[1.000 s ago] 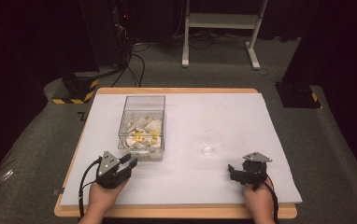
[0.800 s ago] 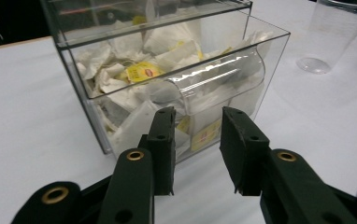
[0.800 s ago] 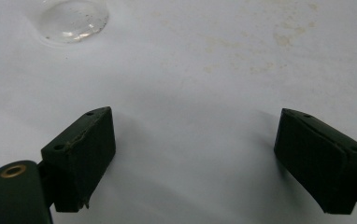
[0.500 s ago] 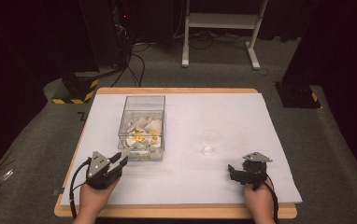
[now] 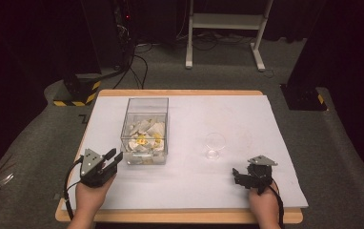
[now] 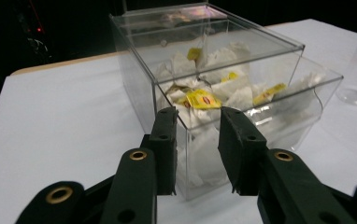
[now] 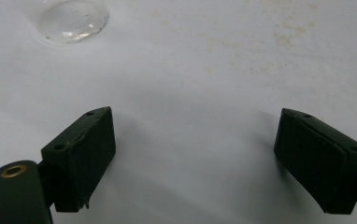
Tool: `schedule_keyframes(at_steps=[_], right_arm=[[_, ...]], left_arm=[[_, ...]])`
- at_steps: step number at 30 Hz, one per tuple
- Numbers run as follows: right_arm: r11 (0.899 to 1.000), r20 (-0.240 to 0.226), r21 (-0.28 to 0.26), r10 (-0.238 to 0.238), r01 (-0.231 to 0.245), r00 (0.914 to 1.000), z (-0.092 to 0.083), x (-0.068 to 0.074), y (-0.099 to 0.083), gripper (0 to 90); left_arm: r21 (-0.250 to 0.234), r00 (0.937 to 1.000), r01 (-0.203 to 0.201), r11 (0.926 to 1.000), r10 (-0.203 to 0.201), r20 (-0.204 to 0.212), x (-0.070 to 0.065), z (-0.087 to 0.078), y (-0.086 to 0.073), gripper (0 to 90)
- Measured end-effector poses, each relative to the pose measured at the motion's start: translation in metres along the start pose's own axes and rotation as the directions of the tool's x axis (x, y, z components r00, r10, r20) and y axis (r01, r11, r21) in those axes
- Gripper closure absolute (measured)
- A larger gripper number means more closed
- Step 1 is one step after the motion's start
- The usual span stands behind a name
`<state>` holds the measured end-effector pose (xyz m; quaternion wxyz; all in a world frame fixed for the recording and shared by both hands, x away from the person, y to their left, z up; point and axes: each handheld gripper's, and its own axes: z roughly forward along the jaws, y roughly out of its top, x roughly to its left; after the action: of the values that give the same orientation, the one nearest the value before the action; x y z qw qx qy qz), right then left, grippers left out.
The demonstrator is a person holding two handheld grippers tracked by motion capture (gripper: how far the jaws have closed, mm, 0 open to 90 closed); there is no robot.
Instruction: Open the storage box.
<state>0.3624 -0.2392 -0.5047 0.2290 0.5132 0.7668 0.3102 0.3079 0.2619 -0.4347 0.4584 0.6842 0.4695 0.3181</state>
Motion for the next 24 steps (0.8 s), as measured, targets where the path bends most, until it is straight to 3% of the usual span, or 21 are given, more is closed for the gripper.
schedule_keyframes(at_steps=[9,24], right_arm=[[1.000,0.000,0.000,-0.001,0.001,1.0000,0.000,0.000,0.000,12.5],[1.000,0.000,-0.001,-0.002,0.002,1.0000,0.000,0.000,0.000,12.5]], left_arm=[[0.007,0.9994,0.007,0.9999,-0.007,-0.034,0.008,0.020,0.008,67.6],[0.024,0.9988,0.040,0.9989,-0.039,-0.030,0.015,0.044,0.003,59.0]])
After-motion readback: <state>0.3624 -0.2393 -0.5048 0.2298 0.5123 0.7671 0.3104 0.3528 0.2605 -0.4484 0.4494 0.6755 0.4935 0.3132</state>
